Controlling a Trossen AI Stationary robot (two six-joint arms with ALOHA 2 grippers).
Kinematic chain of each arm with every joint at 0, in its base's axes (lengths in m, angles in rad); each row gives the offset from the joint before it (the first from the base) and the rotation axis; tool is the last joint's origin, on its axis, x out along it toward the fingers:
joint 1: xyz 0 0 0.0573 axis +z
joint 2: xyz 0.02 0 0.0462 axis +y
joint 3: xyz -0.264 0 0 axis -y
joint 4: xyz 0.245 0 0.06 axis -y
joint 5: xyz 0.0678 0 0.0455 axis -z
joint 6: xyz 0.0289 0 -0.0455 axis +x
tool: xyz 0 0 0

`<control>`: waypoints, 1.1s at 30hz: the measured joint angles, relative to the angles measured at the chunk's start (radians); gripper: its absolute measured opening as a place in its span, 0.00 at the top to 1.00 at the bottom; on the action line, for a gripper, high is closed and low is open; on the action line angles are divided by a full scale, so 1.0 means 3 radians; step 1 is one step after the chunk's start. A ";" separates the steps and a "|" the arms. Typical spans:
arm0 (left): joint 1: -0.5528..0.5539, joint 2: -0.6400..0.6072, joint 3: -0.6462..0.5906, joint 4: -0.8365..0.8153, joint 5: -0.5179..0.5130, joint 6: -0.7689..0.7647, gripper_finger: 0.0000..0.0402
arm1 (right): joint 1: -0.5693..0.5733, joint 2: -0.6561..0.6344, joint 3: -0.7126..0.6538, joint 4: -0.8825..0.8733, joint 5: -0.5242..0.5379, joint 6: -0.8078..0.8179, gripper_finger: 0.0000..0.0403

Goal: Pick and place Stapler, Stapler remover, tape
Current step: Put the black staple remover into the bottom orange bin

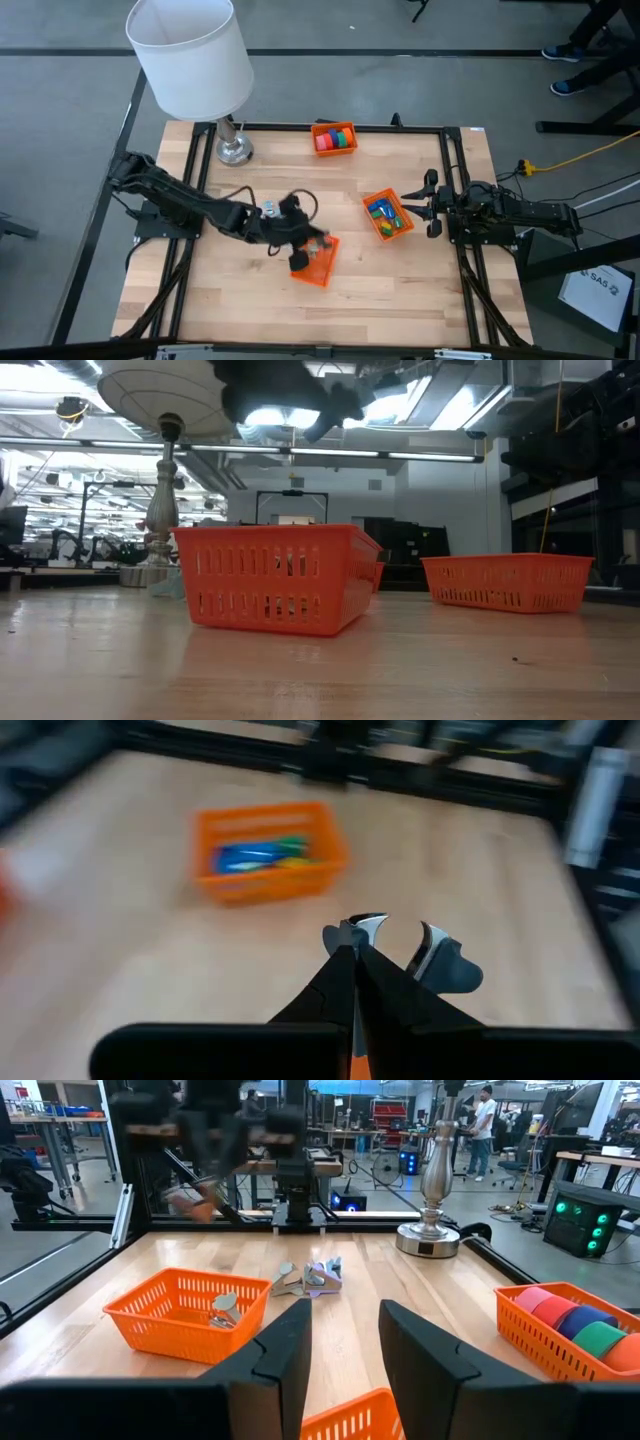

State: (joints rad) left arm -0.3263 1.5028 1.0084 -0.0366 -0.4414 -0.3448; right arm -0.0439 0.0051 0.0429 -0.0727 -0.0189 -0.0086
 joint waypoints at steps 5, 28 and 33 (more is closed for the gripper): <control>-0.0066 0.0368 0.0000 0.0345 0.0491 -0.0029 0.99 | -0.0001 0.0000 0.0000 0.0000 0.0000 0.0000 0.69; 0.0030 0.0777 0.0000 0.0425 0.0657 0.0148 0.95 | 0.0001 0.0000 0.0000 0.0000 -0.0001 0.0000 0.69; 0.0131 0.0777 0.0000 0.0379 0.0657 0.0121 0.91 | 0.0001 0.0000 0.0000 0.0000 0.0000 0.0000 0.69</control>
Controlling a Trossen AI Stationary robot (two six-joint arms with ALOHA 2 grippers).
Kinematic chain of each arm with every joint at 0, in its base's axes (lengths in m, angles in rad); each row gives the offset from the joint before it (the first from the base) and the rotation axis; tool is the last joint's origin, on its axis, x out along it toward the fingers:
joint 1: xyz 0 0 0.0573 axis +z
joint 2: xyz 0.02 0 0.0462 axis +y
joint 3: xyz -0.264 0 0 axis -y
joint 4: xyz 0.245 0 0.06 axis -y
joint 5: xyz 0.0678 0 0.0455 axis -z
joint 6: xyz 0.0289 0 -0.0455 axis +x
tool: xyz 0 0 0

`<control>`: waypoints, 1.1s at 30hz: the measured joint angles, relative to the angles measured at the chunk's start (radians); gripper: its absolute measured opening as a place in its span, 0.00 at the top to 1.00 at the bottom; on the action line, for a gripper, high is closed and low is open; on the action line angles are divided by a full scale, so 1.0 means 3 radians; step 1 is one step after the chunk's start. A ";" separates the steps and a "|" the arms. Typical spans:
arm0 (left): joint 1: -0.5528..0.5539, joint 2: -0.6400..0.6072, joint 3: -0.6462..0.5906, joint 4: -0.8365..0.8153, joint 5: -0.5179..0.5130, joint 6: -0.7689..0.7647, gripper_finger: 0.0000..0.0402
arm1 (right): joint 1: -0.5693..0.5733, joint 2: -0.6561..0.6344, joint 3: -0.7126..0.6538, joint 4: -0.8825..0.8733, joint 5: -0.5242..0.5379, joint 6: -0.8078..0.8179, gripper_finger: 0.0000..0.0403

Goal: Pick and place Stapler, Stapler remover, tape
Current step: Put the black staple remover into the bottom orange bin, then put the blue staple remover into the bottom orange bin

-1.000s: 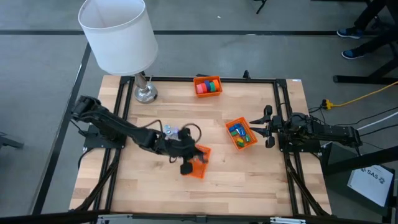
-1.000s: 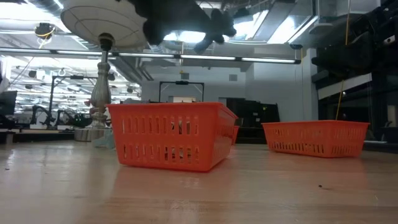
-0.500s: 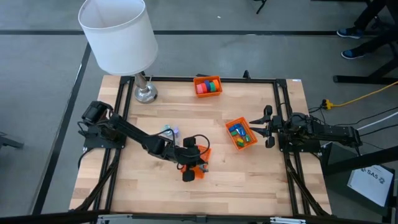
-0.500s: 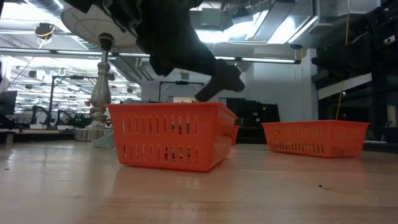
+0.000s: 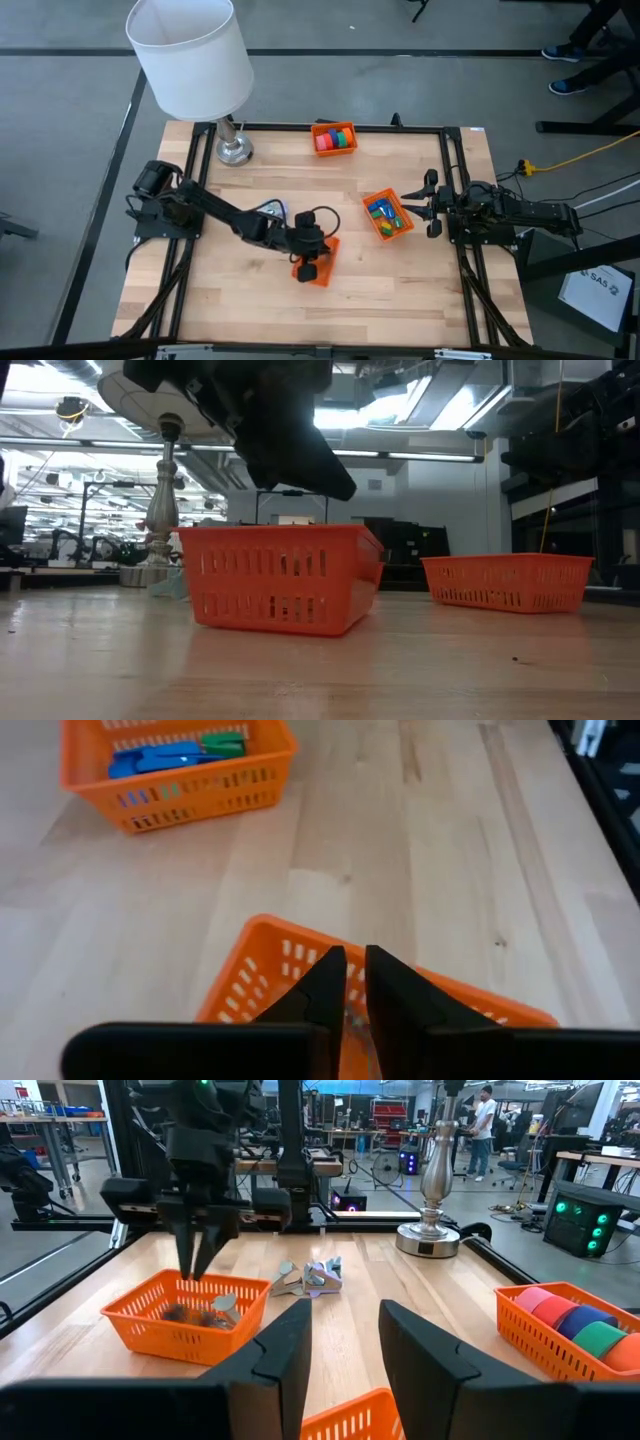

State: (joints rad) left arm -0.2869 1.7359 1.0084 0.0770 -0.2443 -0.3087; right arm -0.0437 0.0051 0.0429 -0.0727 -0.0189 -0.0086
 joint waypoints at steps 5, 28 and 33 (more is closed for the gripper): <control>0.0080 -0.0023 0.0000 -0.0006 0.0002 -0.0059 0.84 | -0.0001 0.0000 0.0000 0.0000 0.0000 0.0000 0.69; 0.0496 -0.1008 0.0001 -0.1824 -0.0133 -0.0069 0.72 | 0.0000 0.0000 0.0000 0.0001 -0.0001 0.0000 0.69; 0.0661 -0.0964 0.0000 -0.2043 -0.0133 -0.0036 0.72 | -0.0001 0.0000 0.0000 0.0000 0.0000 0.0000 0.69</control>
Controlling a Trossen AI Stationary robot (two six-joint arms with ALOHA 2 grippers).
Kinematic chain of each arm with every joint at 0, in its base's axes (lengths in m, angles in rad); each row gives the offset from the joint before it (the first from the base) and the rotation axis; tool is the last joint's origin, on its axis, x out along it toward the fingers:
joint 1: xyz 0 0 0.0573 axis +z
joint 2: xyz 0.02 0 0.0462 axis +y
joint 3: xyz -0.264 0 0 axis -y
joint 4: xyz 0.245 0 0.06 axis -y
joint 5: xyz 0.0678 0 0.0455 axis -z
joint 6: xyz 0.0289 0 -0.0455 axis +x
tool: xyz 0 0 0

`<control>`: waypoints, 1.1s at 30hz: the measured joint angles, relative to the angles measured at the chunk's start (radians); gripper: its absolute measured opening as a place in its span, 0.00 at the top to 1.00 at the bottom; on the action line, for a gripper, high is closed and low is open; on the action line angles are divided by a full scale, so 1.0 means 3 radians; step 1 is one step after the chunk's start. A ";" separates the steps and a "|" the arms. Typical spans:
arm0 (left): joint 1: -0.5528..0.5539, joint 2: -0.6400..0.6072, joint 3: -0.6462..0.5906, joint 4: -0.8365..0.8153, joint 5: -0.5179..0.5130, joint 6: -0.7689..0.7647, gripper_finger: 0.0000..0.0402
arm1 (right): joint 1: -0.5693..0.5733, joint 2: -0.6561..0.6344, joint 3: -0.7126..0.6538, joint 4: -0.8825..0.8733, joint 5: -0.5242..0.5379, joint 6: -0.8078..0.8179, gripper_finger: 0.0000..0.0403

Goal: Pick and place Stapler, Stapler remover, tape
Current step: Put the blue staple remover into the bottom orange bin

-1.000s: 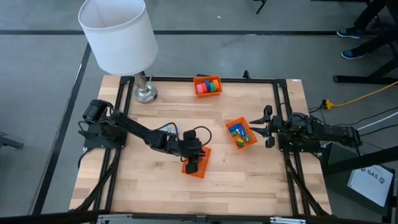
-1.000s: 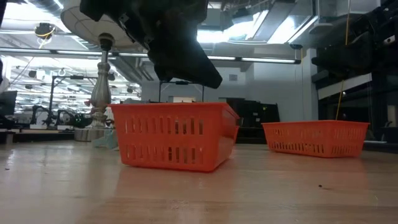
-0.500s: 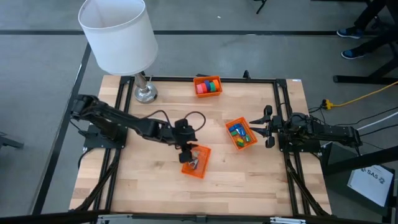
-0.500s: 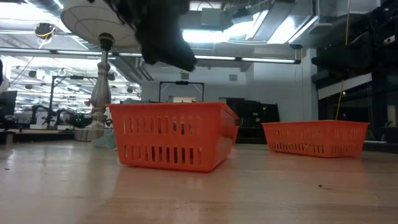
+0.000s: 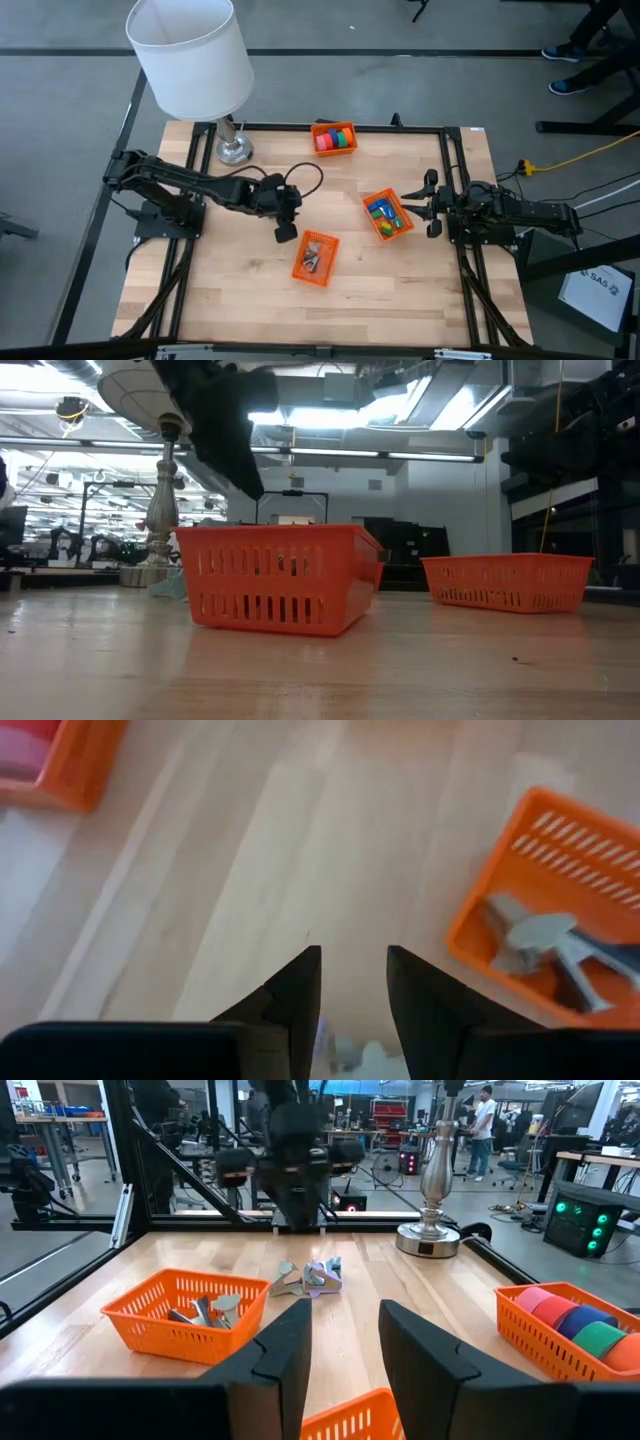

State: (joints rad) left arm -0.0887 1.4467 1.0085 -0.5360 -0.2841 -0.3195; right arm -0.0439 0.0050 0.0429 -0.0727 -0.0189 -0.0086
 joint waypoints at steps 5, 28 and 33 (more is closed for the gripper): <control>0.0096 0.0020 0.0001 -0.0052 0.0053 -0.0045 0.71 | -0.0001 -0.0001 0.0000 0.0000 0.0000 0.0000 0.69; -0.0305 0.0020 -0.0237 -0.1338 -0.0049 -0.0945 0.57 | 0.0001 0.0000 0.0000 0.0000 0.0000 0.0000 0.69; -0.0306 0.0020 -0.0535 -0.1310 -0.0182 -0.0920 0.56 | 0.0001 0.0000 0.0000 0.0000 0.0000 0.0000 0.69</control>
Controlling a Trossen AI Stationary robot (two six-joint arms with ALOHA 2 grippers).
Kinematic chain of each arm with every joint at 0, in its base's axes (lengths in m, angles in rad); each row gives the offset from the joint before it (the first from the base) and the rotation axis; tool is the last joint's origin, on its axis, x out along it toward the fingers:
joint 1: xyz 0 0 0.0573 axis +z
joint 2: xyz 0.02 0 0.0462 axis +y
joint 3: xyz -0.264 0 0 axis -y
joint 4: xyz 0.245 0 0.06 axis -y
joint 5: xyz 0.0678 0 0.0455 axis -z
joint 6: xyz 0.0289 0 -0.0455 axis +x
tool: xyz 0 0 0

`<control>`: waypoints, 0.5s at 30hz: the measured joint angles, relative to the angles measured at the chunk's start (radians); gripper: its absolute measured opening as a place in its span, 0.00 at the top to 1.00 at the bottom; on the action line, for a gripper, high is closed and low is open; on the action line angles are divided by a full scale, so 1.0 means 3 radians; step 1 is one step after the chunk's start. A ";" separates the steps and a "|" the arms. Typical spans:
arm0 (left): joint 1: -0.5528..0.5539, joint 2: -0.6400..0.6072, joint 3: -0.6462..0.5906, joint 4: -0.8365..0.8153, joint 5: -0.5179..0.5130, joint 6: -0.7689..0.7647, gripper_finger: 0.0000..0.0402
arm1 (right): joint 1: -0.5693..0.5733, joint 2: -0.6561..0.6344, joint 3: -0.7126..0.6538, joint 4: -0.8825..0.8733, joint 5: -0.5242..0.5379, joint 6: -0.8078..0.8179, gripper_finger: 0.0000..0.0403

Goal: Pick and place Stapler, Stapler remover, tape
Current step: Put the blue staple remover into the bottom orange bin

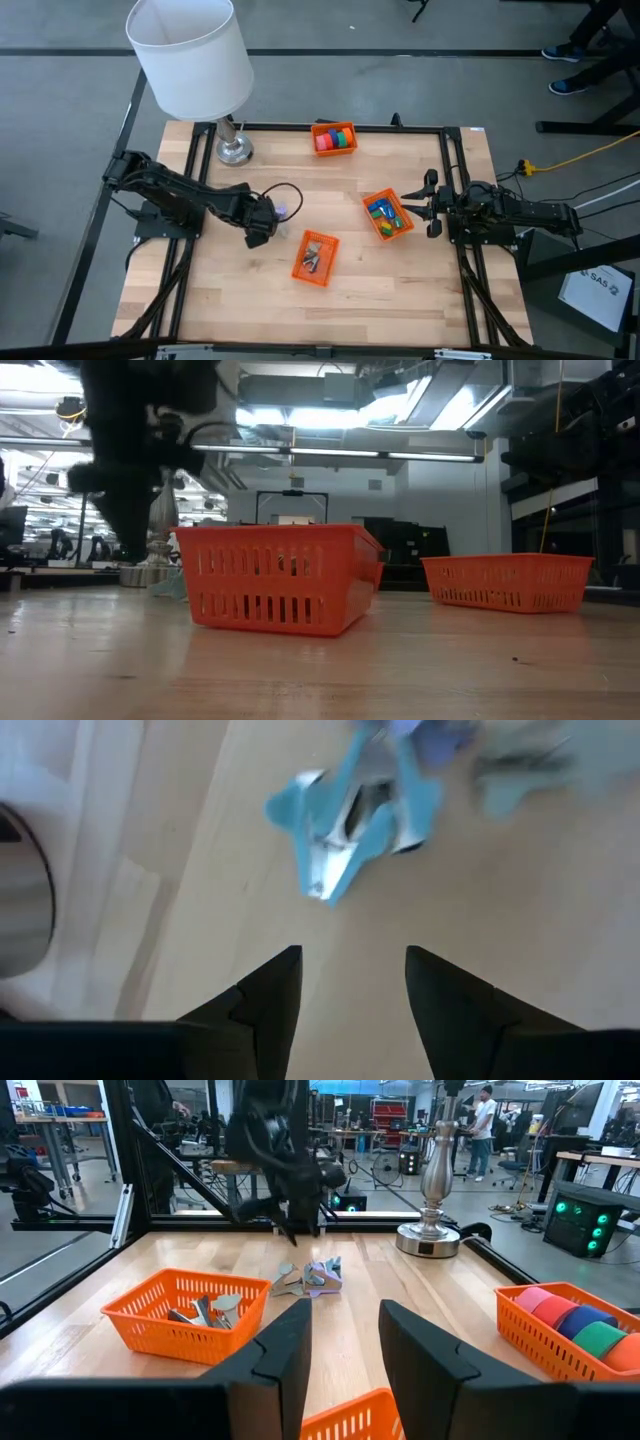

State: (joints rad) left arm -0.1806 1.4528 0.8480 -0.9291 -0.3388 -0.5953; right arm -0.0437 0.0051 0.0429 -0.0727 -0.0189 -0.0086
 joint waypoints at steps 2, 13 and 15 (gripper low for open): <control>0.0028 0.0000 -0.0147 0.0126 -0.0043 0.0035 0.57 | 0.0000 0.0000 0.0000 0.0000 0.0000 0.0000 0.69; 0.0221 0.0000 -0.0591 0.0814 0.0050 0.0049 0.52 | -0.0001 0.0000 0.0000 0.0000 0.0000 0.0000 0.69; 0.0226 0.0000 -0.0591 0.0786 0.0016 0.0115 0.50 | 0.0000 0.0000 0.0000 0.0001 0.0000 0.0000 0.69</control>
State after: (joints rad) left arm -0.1130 1.4528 0.6708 -0.6934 -0.3340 -0.5608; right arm -0.0437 0.0051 0.0429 -0.0725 -0.0189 -0.0086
